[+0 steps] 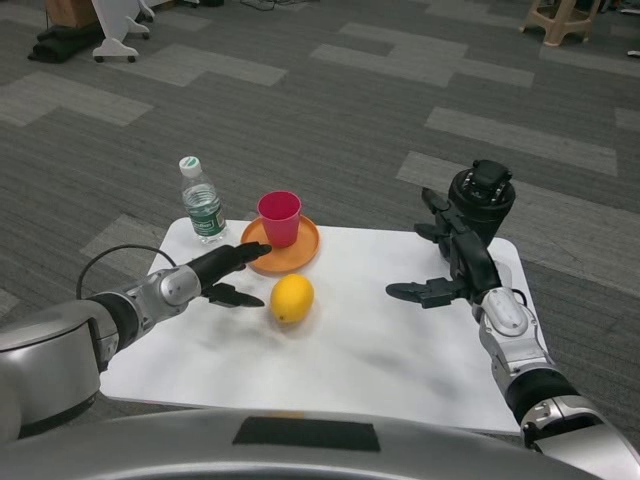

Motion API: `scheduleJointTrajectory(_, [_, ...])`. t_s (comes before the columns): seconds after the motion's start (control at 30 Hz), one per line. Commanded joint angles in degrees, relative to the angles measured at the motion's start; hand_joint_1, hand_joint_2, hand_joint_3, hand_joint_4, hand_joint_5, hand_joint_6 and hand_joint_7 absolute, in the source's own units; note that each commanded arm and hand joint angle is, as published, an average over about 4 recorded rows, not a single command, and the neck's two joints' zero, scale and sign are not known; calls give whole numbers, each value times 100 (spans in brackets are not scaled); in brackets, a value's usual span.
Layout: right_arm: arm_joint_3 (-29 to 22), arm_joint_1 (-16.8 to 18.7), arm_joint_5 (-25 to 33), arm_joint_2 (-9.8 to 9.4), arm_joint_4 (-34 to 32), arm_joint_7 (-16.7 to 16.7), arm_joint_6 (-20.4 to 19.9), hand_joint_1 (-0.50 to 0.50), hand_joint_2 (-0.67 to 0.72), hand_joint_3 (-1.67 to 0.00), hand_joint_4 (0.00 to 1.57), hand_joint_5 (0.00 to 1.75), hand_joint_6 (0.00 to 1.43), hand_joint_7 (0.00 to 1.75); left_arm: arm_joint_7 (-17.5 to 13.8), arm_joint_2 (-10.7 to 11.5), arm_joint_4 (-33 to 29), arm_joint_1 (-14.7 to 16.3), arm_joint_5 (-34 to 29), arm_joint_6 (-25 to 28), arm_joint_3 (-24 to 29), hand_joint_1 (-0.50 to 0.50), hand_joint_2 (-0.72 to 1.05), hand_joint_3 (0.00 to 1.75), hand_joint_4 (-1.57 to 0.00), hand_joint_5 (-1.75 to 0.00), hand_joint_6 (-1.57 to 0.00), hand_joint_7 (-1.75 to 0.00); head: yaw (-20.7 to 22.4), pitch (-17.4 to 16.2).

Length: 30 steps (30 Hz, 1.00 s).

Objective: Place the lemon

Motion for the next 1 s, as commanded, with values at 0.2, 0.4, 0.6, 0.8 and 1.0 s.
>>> scheduleJointTrajectory(0.2, [-37,-153,51,-20,22,-9,-11,8,-21,-48,0,87,0,12,-48,301,2,702,-993,-1193,1692,50,105,9,0,-46,-18,0,4,-34])
scheduleJointTrajectory(0.4, [-41,-147,51,-29,57,-9,-11,8,-22,-48,0,80,0,9,-374,464,-70,908,-2553,-1634,1668,50,105,9,0,-31,-9,0,-13,-42])
scheduleJointTrajectory(0.6, [-63,-147,51,-36,77,-9,-7,8,-22,-48,0,78,0,12,-850,519,-314,1053,-3547,-1667,1643,50,105,7,0,-28,-3,0,-81,-66])
scheduleJointTrajectory(0.8, [-77,-147,51,-62,72,-9,-11,8,-22,-48,0,82,0,7,-1030,532,-481,1159,-3819,-1711,1674,50,105,7,0,-26,0,0,-258,-34])
scheduleJointTrajectory(1.0, [-72,-147,51,-88,72,-9,-11,8,-22,-48,0,80,0,14,-1070,521,-569,1224,-3828,-1806,1731,50,105,9,0,-21,0,0,-497,-14])
